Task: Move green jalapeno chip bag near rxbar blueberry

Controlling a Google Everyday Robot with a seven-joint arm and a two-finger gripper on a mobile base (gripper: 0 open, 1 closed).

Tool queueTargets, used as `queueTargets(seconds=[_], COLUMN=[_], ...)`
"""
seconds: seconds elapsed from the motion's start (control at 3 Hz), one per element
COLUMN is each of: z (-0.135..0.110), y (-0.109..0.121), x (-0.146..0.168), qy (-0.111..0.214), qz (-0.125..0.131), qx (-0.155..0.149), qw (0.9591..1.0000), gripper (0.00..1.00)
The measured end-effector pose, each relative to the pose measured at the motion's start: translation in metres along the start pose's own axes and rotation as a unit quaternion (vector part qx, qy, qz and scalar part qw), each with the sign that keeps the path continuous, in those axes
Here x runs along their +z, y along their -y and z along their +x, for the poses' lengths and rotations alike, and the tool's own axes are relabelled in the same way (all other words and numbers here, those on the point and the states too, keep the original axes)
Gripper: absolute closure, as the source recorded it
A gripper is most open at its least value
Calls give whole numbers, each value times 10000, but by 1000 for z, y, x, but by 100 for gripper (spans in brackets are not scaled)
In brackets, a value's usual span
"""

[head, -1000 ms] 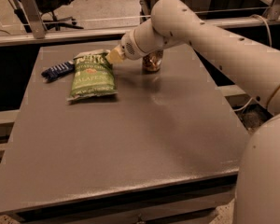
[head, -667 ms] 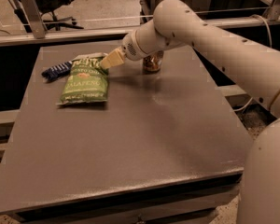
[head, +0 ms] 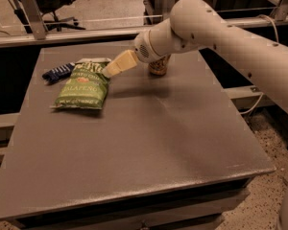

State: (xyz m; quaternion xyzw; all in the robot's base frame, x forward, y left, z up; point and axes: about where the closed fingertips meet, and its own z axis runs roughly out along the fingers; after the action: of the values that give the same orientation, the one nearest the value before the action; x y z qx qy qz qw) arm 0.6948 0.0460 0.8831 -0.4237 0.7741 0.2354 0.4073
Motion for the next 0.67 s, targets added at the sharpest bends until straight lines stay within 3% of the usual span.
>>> queueTargets(seconds=[0.33, 0.67], z=[-4, -25], y=[-9, -16], x=[-32, -68], qy=[147, 259], qz=[-34, -36], qx=[-283, -710], qw=[9995, 9971], gripper=[0, 0])
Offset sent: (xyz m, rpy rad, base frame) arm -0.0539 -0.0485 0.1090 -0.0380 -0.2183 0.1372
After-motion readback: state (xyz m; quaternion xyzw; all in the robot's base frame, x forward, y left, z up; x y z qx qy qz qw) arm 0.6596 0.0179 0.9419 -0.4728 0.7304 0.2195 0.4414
